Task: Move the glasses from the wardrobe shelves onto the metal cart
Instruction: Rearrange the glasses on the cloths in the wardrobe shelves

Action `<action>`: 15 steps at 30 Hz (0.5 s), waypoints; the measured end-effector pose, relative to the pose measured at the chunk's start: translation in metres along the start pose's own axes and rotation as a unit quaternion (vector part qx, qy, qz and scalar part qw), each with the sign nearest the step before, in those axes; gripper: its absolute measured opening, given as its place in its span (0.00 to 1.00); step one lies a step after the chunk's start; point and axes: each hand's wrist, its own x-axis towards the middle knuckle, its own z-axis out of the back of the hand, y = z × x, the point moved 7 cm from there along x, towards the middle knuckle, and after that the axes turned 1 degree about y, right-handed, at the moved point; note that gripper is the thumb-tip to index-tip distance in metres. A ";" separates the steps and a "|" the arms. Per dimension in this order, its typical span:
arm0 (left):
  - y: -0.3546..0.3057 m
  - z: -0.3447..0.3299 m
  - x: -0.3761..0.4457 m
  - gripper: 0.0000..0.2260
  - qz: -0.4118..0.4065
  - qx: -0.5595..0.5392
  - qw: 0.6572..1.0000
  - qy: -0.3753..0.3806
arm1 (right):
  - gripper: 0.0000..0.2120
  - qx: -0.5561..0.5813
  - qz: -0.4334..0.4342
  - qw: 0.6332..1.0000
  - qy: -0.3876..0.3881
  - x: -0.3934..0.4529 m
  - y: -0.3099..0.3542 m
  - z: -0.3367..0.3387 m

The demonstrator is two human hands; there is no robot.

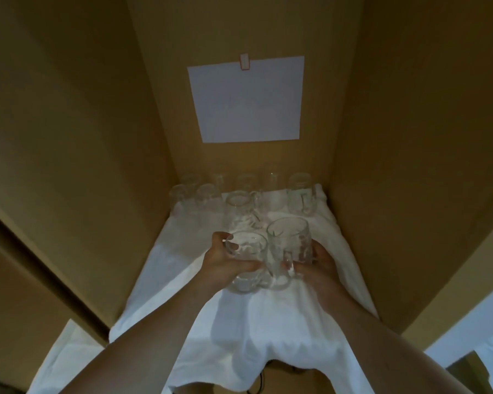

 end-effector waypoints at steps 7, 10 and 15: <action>-0.011 0.005 0.050 0.39 -0.015 -0.002 0.999 0.028 | 0.45 0.010 0.024 0.996 -0.080 0.048 0.048 0.005; -0.013 0.004 0.067 0.40 -0.009 0.008 0.999 0.045 | 0.56 -0.112 0.057 0.988 -0.089 0.079 0.060 0.007; -0.015 -0.003 0.091 0.42 -0.013 0.014 0.996 0.092 | 0.58 -0.462 0.098 0.876 -0.100 0.113 0.099 -0.016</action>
